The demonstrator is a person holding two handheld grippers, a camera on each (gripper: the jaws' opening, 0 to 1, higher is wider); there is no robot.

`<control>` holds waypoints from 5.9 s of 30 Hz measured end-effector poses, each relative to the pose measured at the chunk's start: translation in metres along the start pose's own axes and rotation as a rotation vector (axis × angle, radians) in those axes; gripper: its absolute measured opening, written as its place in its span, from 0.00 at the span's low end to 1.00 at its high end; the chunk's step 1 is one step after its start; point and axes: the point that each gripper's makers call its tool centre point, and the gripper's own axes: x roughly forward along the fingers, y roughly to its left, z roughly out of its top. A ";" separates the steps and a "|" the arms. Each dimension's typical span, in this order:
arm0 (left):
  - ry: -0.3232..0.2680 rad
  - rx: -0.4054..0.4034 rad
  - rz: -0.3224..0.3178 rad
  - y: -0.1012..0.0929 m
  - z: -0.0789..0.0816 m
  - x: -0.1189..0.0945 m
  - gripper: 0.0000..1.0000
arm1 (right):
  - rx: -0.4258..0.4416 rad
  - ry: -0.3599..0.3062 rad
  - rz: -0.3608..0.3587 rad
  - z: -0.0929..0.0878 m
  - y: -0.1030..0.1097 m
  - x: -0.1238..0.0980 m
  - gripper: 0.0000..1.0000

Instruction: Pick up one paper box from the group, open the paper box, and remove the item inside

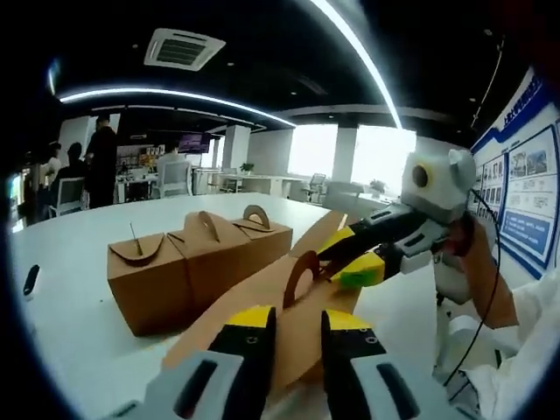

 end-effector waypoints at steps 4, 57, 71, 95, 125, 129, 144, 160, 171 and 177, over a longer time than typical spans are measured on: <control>0.004 0.004 -0.002 0.001 0.001 0.001 0.23 | 0.014 0.000 -0.003 -0.002 -0.002 0.005 0.17; 0.035 0.058 -0.031 -0.010 -0.002 -0.004 0.29 | -0.050 -0.095 0.020 0.014 0.009 -0.016 0.11; 0.036 0.062 -0.043 -0.012 -0.004 -0.005 0.30 | -0.089 0.040 0.003 -0.019 0.009 -0.030 0.18; 0.031 0.062 -0.048 -0.012 -0.005 -0.005 0.31 | -0.022 0.028 0.064 -0.017 0.016 -0.027 0.23; 0.023 0.059 -0.055 -0.013 -0.004 -0.004 0.32 | -0.045 -0.017 0.103 -0.006 0.025 -0.022 0.24; 0.021 0.058 -0.055 -0.013 -0.004 -0.004 0.32 | -0.020 -0.052 0.060 0.001 0.012 -0.027 0.24; 0.014 0.050 -0.058 -0.013 -0.004 -0.004 0.32 | -0.042 -0.029 0.076 -0.005 0.026 -0.026 0.25; 0.015 0.054 -0.057 -0.013 -0.006 -0.004 0.32 | -0.178 0.021 0.066 -0.005 0.025 -0.019 0.24; 0.011 0.054 -0.060 -0.015 -0.005 -0.003 0.33 | -0.192 0.027 0.054 -0.008 0.030 -0.024 0.23; 0.015 0.061 -0.057 -0.014 -0.006 -0.004 0.33 | -0.274 0.024 0.110 -0.002 0.038 -0.019 0.21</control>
